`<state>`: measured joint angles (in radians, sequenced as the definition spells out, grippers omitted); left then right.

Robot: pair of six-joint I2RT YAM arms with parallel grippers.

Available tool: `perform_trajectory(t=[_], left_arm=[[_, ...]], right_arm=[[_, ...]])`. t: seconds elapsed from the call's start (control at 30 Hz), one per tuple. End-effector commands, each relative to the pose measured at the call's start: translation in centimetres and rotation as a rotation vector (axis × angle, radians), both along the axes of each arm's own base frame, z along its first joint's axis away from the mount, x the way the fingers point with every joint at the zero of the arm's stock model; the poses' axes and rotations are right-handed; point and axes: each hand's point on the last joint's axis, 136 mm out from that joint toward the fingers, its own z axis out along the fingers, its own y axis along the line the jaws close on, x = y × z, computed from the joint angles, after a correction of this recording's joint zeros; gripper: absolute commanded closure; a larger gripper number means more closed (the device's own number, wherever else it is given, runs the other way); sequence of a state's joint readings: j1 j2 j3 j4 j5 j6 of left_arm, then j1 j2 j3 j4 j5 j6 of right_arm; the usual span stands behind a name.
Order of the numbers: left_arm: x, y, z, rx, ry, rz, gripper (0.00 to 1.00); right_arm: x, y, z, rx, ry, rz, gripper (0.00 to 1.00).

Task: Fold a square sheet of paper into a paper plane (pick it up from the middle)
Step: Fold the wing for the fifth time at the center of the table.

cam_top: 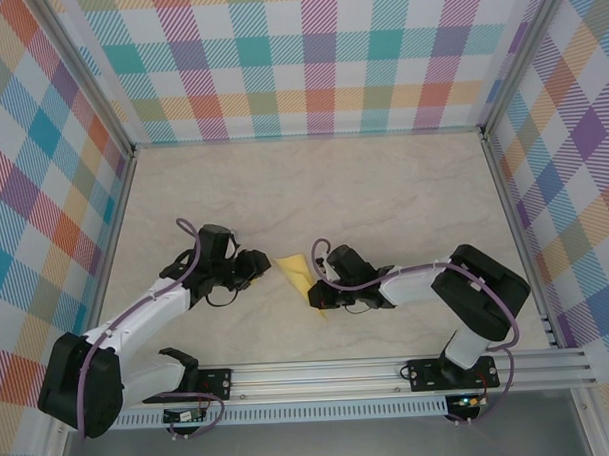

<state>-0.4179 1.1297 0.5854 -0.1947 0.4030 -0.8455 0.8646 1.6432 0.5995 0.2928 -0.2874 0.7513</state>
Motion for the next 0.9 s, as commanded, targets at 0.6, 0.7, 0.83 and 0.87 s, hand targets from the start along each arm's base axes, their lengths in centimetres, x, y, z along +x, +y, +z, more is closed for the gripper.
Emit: perform_trajectory(t=[0.6, 0.7, 0.83, 0.87], left_arm=[[-0.7, -8.0, 0.4, -0.121, -0.137, -0.276, 0.59], [-0.5, -8.7, 0.0, -0.119, -0.137, -0.292, 0.58], [-0.3, -9.3, -0.3, -0.120, -0.145, -0.309, 0.56], [-0.3, -9.4, -0.4, -0.120, -0.143, -0.313, 0.56]], right_arm=[[0.7, 1.0, 0.3, 0.181, 0.166, -0.046, 0.93], [0.8, 1.0, 0.2, 0.188, 0.174, -0.054, 0.93], [0.7, 1.0, 0.0, 0.190, 0.189, -0.055, 0.93], [0.7, 0.9, 0.0, 0.190, 0.192, -0.057, 0.93]])
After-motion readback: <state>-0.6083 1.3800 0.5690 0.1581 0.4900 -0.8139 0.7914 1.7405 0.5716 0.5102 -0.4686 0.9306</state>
